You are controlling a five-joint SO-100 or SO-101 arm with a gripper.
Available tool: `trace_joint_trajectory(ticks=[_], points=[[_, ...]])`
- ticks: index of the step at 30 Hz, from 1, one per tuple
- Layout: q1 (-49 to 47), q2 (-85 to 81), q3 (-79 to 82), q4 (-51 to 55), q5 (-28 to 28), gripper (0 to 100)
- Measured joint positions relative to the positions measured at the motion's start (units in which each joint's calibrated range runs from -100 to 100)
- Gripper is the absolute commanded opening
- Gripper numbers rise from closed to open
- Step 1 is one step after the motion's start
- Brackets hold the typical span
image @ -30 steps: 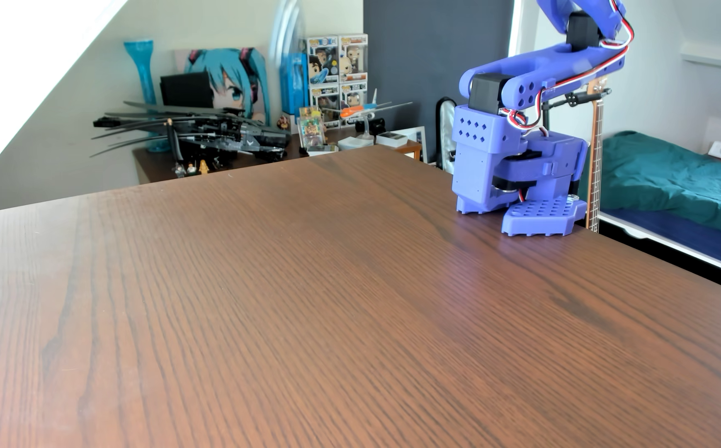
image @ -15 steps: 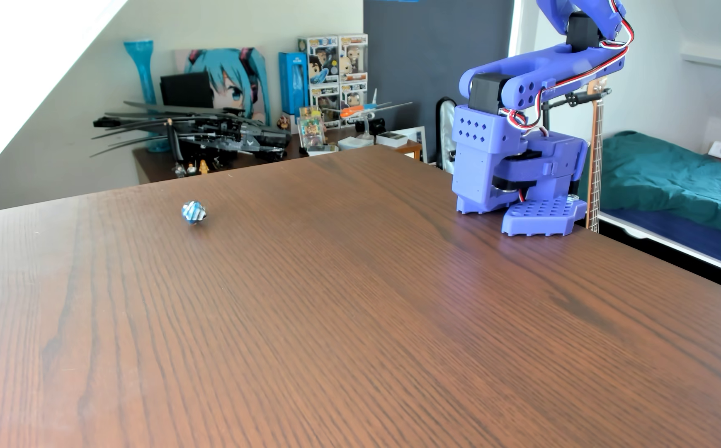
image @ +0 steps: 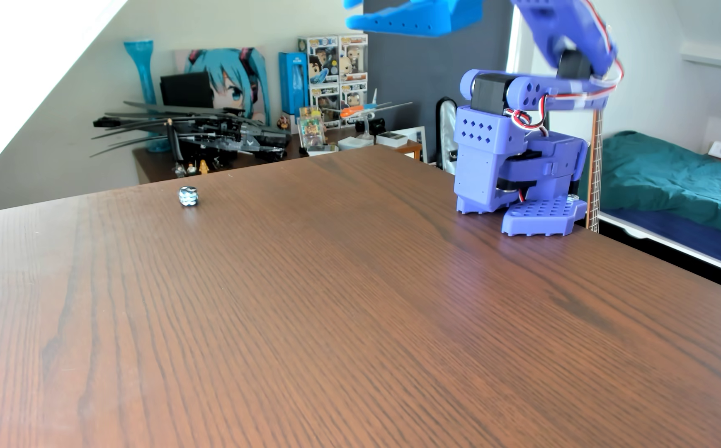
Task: Grab the blue dice
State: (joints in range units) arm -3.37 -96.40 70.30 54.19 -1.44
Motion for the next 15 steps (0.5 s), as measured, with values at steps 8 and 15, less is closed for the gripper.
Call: trace_joint_trajectory(ticks=[8,15], points=[[-0.49,-2.26,6.37,0.0,0.0,1],[-0.73,-2.26,16.78,0.0,0.0,1]])
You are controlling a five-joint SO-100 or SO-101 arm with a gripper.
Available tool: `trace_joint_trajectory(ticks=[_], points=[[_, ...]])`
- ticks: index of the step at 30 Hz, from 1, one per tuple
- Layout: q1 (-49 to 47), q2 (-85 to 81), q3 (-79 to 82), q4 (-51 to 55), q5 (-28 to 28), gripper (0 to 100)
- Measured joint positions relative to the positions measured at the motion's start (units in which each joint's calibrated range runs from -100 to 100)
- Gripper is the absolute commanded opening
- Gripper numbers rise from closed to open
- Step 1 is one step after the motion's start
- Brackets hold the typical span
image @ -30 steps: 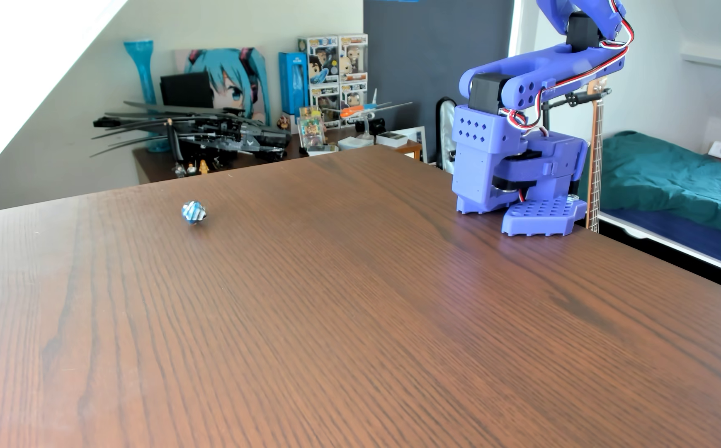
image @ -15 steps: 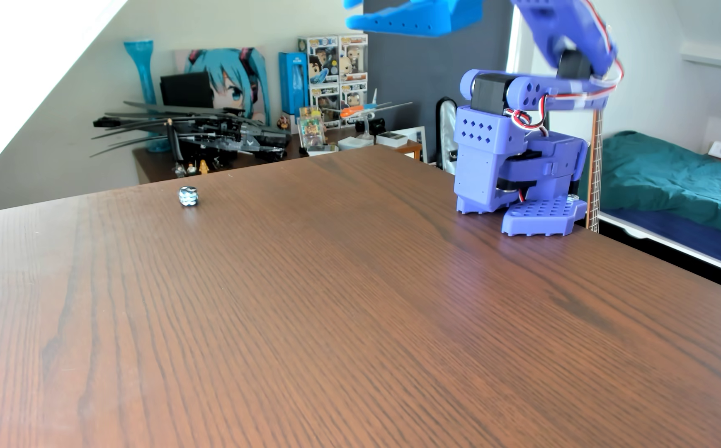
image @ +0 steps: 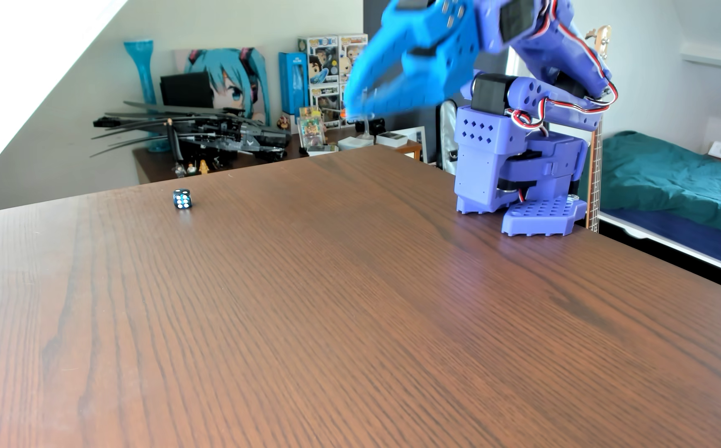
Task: Grab the blue dice
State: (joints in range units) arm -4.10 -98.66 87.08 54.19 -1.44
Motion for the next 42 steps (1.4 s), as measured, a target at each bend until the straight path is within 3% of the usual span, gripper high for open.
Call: trace_joint_trajectory(ticks=[11,25,30,42], points=[[0.89,0.0,10.77,0.0,0.0,2],[0.24,0.17,10.95,9.39,0.16,2],[-4.47,0.17,10.95,10.08,2.93,2],[-5.36,0.17,10.95,10.08,3.87,2]])
